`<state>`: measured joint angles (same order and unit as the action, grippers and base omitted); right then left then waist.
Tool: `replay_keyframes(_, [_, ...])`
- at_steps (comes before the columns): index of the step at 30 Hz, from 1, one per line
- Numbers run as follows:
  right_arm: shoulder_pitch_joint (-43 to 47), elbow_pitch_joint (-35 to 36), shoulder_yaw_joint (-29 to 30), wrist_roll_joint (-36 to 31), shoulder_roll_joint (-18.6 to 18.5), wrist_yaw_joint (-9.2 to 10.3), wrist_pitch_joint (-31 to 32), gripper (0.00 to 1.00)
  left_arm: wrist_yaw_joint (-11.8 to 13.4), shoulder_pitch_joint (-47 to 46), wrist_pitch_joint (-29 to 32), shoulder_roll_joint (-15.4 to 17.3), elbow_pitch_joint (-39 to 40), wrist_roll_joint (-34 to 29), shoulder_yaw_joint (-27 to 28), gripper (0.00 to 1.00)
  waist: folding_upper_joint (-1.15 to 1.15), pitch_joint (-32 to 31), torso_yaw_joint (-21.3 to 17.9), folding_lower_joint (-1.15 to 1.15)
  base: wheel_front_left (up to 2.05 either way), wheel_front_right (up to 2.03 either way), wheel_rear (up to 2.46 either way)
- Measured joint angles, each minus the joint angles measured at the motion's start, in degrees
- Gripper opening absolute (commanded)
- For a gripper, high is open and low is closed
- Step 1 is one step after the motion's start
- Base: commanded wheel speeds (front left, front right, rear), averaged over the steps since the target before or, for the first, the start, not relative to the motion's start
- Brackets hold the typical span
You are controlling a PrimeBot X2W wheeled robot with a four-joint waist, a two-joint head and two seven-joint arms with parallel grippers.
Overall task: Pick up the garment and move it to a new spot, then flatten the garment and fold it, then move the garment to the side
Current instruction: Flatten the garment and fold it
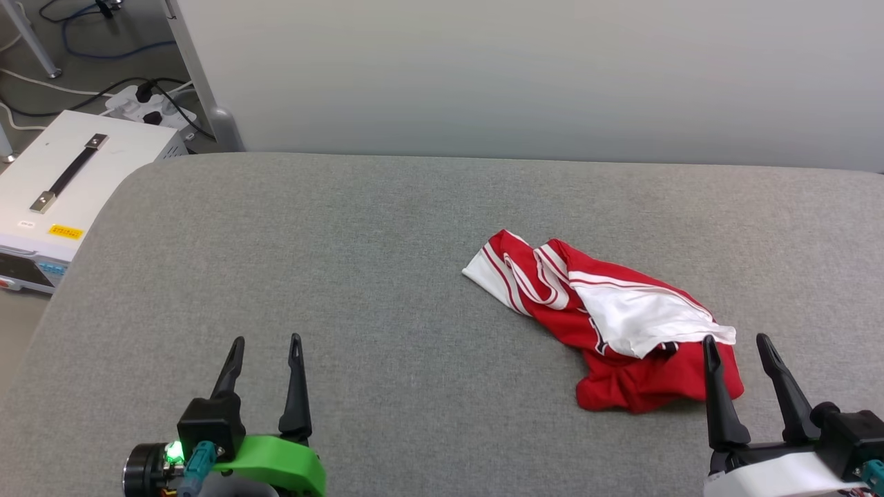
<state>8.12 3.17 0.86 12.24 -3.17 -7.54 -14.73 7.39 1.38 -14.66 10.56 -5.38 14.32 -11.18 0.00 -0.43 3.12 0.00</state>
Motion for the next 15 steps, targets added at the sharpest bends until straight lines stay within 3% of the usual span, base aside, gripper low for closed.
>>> replay_keyframes(15, [0.91, -1.09, 0.09, -0.09, -0.67, 0.0, 0.0, 1.0, -5.08, 0.66, 0.0, -3.72, -1.89, -5.37, 4.57, 1.0, 0.0, -0.04, -0.12, 0.0, 0.0, 0.0, 0.0])
